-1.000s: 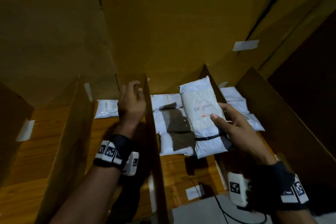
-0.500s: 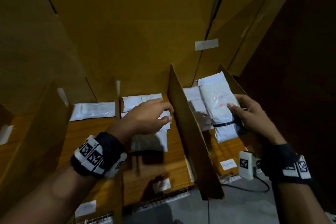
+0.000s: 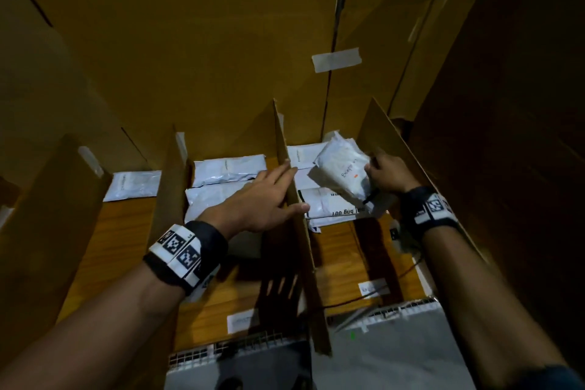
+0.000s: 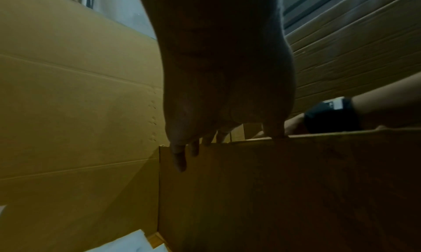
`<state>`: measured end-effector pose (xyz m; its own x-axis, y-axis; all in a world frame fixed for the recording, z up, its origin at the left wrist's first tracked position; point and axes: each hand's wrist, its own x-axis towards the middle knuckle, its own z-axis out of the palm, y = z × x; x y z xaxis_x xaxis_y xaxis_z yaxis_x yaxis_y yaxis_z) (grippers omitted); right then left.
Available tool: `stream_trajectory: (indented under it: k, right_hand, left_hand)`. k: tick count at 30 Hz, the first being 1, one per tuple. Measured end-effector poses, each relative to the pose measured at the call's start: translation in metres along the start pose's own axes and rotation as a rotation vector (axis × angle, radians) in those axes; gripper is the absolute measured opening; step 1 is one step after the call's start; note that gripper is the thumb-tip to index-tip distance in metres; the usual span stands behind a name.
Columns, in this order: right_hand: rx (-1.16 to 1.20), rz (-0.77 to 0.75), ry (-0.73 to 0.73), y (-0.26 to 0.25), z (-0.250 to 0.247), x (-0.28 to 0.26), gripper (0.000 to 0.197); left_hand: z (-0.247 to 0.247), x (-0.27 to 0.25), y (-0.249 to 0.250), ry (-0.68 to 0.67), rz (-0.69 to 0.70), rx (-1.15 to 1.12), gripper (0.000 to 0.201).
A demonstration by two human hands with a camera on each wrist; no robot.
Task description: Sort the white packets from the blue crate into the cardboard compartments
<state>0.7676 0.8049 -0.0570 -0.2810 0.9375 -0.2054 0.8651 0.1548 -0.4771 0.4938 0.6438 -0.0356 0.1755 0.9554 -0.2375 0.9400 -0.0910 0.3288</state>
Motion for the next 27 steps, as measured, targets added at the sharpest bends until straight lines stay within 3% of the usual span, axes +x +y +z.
stream_trajectory:
  k: [3,6,15,23,27]
  right_hand:
    - [-0.110,-0.031,-0.058,-0.005,-0.002,0.035,0.029]
    - [-0.176,-0.116,-0.113,-0.019,0.000,0.063,0.055]
    - [-0.322,-0.275,-0.318,-0.029,0.048,0.129,0.054]
    - [-0.510,-0.305,-0.174,-0.023,0.075,0.134,0.047]
    - [-0.494,-0.327,-0.253,-0.011,0.098,0.135,0.060]
  left_hand:
    - [0.004,0.004,0.006,0.045,-0.005,-0.026,0.104]
    - [0.007,0.005,0.012,0.062,-0.023,-0.073,0.103]
    - [0.009,-0.002,0.005,0.058,-0.033,-0.090,0.098]
    - [0.010,-0.005,0.001,0.058,-0.030,-0.117,0.095]
    - [0.009,-0.005,0.001,0.058,-0.024,-0.130,0.096]
